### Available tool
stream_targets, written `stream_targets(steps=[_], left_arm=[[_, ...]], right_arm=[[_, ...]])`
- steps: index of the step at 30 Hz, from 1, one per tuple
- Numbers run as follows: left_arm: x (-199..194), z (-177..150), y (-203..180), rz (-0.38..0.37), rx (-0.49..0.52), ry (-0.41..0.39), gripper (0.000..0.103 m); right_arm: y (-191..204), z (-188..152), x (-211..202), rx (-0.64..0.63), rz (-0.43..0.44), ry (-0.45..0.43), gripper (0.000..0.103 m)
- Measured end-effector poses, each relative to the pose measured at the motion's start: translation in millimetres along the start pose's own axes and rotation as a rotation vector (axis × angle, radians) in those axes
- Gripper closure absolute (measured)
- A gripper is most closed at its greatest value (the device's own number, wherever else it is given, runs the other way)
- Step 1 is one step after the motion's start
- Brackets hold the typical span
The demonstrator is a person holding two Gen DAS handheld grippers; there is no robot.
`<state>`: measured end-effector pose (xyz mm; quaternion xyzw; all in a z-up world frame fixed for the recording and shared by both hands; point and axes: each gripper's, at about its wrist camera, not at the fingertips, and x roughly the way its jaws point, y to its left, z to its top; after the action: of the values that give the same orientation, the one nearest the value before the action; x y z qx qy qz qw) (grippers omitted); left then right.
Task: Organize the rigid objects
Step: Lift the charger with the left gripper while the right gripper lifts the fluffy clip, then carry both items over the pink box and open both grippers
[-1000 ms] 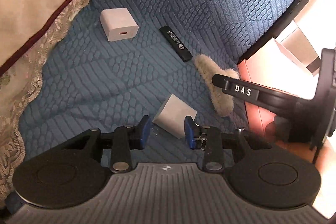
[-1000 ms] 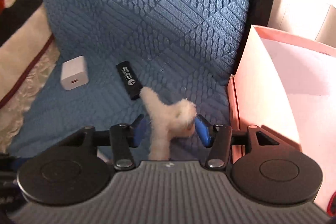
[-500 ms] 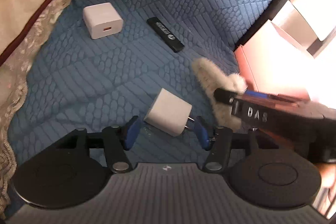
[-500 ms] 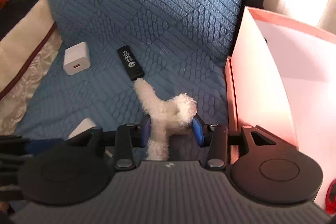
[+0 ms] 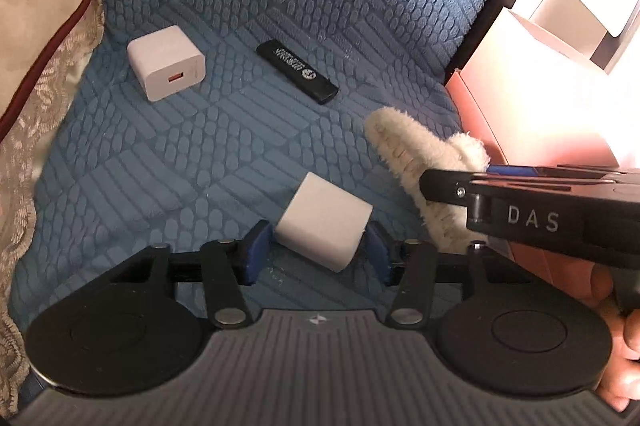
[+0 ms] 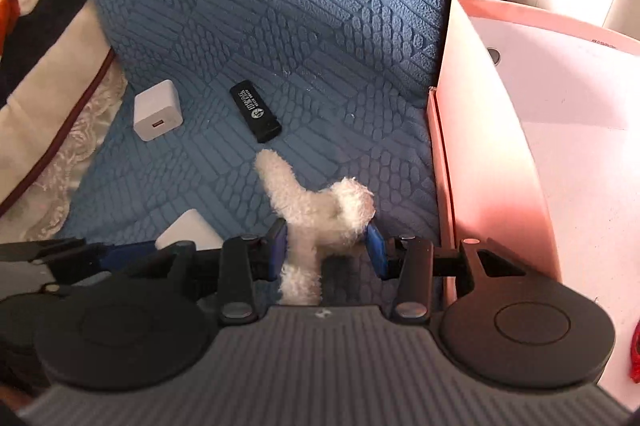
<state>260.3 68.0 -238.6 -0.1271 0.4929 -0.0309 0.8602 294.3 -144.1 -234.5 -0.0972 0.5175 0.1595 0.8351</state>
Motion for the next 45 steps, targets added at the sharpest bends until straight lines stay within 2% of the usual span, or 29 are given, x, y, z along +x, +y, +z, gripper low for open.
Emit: stream_targets(steps=[4, 10, 17, 23, 33, 36, 39, 45], left_arm=[[0, 0, -4, 0.006, 0.017, -0.011, 0.046], [-7, 3, 3, 0.017, -0.024, -0.022, 0.047], [-23, 4, 13, 0.019, -0.085, -0.037, 0.047], [-42, 2, 20, 0.013, -0.133, -0.056, 0.047], [-82, -1, 10, -0.037, -0.136, -0.108, 0.047], [-93, -7, 7, -0.041, -0.139, -0.116, 0.047], [-98, -19, 5, -0.031, -0.14, -0.111, 0.047], [-108, -41, -2, -0.03, -0.167, -0.1, 0.047]], right_arm=[[-1, 1, 3, 0.008, 0.007, 0.011, 0.058], [4, 0, 0, -0.034, -0.02, -0.014, 0.058], [3, -5, -11, -0.044, -0.007, -0.029, 0.058], [9, -16, -32, -0.058, 0.007, -0.055, 0.058], [19, -43, -69, -0.067, 0.038, -0.087, 0.058], [22, -57, -85, -0.072, 0.017, -0.098, 0.058], [18, -68, -98, -0.024, 0.039, -0.092, 0.058], [16, -84, -116, -0.023, 0.025, -0.099, 0.058]])
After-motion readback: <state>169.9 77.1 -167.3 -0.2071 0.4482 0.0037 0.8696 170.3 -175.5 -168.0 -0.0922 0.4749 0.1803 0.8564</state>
